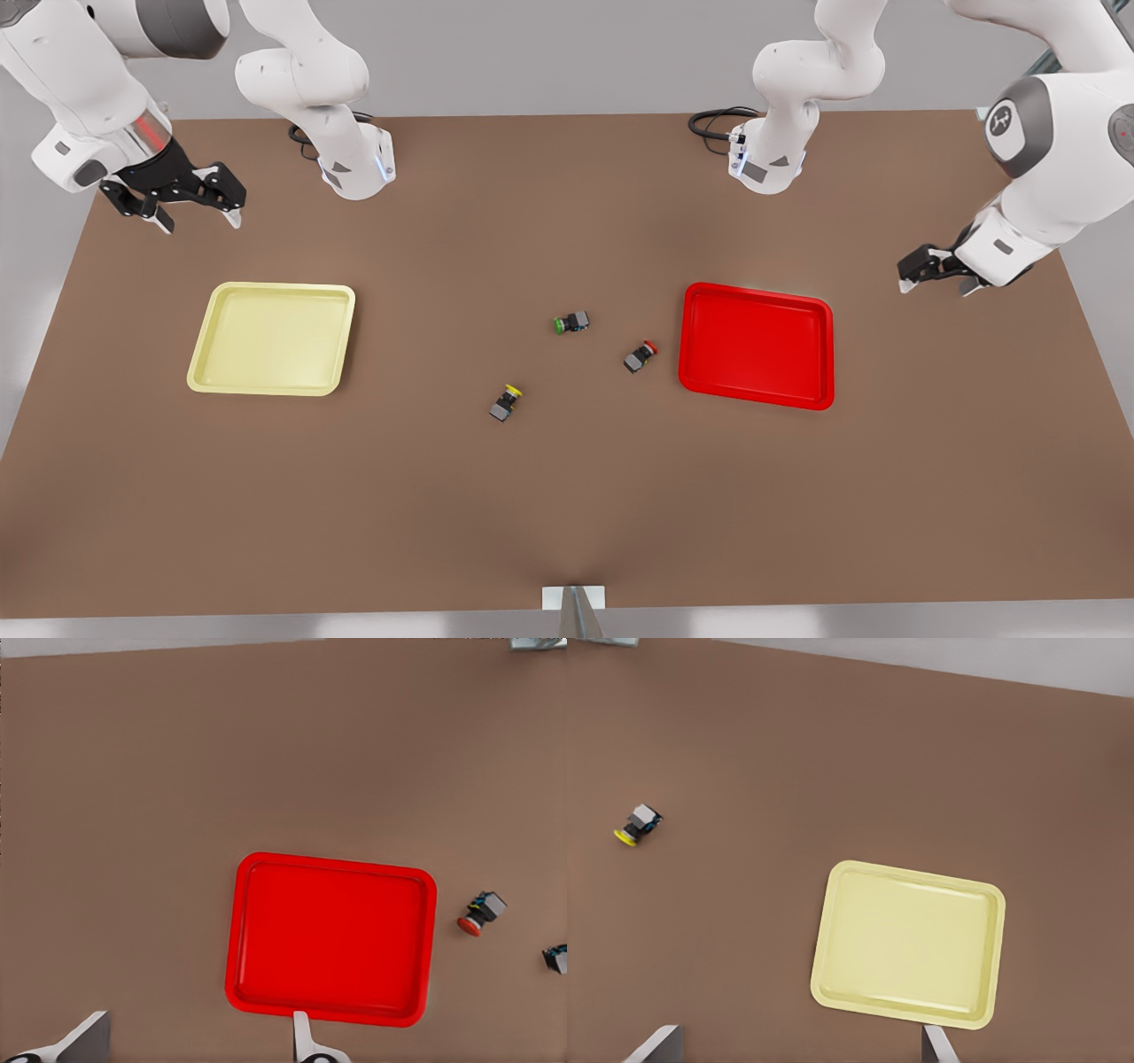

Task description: Place the switches on the corresponding trays according to their colors

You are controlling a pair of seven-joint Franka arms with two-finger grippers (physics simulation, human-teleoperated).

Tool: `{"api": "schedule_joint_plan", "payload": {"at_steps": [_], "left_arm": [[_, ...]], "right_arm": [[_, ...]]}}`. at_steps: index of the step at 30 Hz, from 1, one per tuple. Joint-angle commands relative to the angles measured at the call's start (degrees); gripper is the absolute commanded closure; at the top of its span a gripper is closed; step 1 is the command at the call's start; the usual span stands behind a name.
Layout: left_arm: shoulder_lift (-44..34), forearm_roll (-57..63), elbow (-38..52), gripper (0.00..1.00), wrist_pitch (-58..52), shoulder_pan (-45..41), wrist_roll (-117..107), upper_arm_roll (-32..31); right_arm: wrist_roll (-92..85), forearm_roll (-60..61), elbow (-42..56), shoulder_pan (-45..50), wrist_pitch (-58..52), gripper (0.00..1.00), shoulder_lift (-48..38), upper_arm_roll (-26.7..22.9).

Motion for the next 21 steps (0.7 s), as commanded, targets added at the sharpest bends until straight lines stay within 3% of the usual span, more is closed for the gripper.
{"api": "schedule_joint_plan", "payload": {"at_steps": [1,5,7,9,12,15,19,21], "left_arm": [[0.0,-0.18,0.0,0.0,-0.09,-0.02,0.0,-0.01],[2.1,-1.23,-0.17,0.0,0.18,-2.21,-0.79,-2.1],[4.56,-0.71,-0.96,0.0,0.7,-2.91,-0.62,-7.99],[7.02,-0.36,-5.62,0.0,9.13,-4.23,-1.05,-14.68],[11.07,-0.53,-7.29,0.0,16.26,-8.89,-3.34,-15.83],[17.4,0.35,-6.42,0.0,19.77,-18.11,-3.52,-15.83],[22.4,1.84,-6.24,0.0,21.8,-21.72,-4.39,-15.91],[28.3,9.31,-4.39,0.0,28.13,-22.95,-10.54,-19.17]], "right_arm": [[-0.04,0.0,-0.08,0.0,0.17,0.0,-0.04,0.0],[5.46,0.09,0.88,0.09,0.09,0.0,0.66,1.75],[28.3,4.64,2.38,0.09,0.44,0.0,3.82,10.62],[48.81,4.75,5.36,0.09,2.64,0.0,10.84,20.03],[68.23,1.25,7.3,1.22,11.06,0.0,25.69,24.25],[72.82,-6.68,14.68,5.54,17.31,0.0,43.9,24.52],[74.49,-9.93,15.3,6.5,28.65,0.0,52.69,24.52],[77.39,-9.93,15.39,6.68,31.37,0.0,56.2,24.35]]}}
